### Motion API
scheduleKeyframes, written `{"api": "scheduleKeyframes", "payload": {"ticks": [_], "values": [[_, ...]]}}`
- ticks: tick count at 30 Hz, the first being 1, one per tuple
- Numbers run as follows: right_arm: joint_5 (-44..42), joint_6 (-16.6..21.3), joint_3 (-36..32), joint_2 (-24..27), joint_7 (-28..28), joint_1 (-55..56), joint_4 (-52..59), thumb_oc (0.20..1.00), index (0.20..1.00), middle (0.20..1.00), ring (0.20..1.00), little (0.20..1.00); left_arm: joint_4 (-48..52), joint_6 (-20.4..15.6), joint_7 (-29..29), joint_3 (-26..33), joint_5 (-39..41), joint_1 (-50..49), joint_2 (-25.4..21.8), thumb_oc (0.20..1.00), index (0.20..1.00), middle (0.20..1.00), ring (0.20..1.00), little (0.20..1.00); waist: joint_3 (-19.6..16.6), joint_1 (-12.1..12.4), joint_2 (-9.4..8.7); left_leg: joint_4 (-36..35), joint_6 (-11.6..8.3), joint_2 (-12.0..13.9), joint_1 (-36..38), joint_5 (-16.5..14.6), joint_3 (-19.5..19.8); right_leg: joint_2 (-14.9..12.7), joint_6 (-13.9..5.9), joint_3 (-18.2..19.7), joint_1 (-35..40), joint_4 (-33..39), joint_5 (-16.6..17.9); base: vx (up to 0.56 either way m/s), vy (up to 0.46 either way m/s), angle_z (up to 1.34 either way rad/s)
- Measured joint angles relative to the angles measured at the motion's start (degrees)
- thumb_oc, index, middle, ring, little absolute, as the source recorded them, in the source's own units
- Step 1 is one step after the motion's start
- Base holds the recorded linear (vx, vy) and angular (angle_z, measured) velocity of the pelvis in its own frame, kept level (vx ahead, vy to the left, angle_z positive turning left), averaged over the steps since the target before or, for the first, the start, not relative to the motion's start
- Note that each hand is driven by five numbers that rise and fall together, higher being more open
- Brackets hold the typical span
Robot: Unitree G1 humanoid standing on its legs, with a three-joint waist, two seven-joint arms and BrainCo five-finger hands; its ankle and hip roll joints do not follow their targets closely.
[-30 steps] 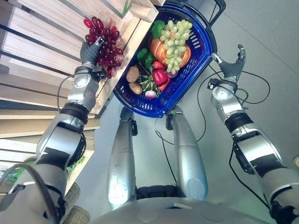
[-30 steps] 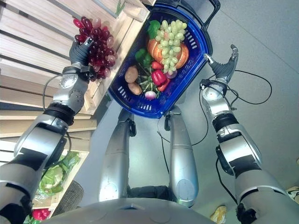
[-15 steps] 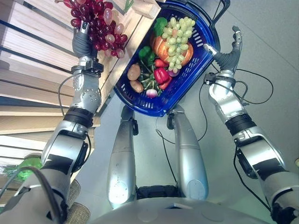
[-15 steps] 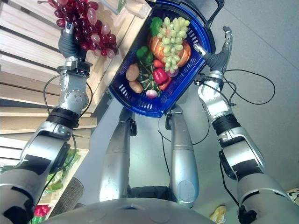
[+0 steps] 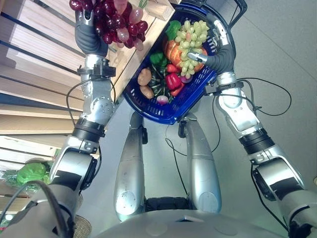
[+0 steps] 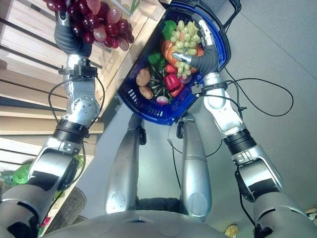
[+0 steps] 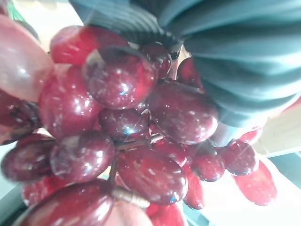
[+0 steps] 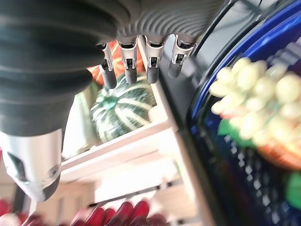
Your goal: Pick up fruits and vegetables into the basket
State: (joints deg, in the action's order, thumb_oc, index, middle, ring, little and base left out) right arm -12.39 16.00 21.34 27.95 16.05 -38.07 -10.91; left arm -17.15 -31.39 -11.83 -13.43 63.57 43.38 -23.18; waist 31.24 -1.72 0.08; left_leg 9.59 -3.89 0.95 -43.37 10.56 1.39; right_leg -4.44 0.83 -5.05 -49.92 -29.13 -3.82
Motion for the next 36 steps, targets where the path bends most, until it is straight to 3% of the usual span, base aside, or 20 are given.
{"api": "scheduleKeyframes", "payload": {"ticks": [6,19,36], "values": [[-2.2,-2.4,2.6,0.0,-5.0,-1.6,3.0,1.0,1.0,1.0,1.0,1.0,3.5,2.7,-2.1,-2.5,-3.0,0.2,0.0,0.2,0.2,0.2,0.2,0.2,0.0,0.4,0.0,0.0,0.23,0.0,0.0,0.3,0.0,0.0,0.04,-0.1,0.0,0.0,0.0,0.0,0.0,0.0],[-4.5,-6.3,7.3,0.0,-5.0,-5.2,3.2,1.0,1.0,1.0,1.0,1.0,6.9,8.8,-6.2,-8.0,-2.8,1.0,0.3,0.2,0.2,0.2,0.2,0.2,0.0,0.5,0.0,0.0,0.23,-0.1,0.1,0.5,0.2,-0.1,0.27,-0.4,0.2,-0.2,0.2,0.0,-0.003,0.0],[-11.3,-9.8,9.5,-0.3,-6.6,-5.3,3.2,1.0,1.0,1.0,1.0,1.0,9.6,10.1,-7.7,-11.1,-2.7,1.7,2.1,0.2,0.2,0.2,0.2,0.2,0.0,0.5,0.0,0.0,0.27,-0.2,0.7,0.5,0.5,-0.3,0.03,-0.7,1.0,0.0,0.0,0.0,-0.002,0.0]]}}
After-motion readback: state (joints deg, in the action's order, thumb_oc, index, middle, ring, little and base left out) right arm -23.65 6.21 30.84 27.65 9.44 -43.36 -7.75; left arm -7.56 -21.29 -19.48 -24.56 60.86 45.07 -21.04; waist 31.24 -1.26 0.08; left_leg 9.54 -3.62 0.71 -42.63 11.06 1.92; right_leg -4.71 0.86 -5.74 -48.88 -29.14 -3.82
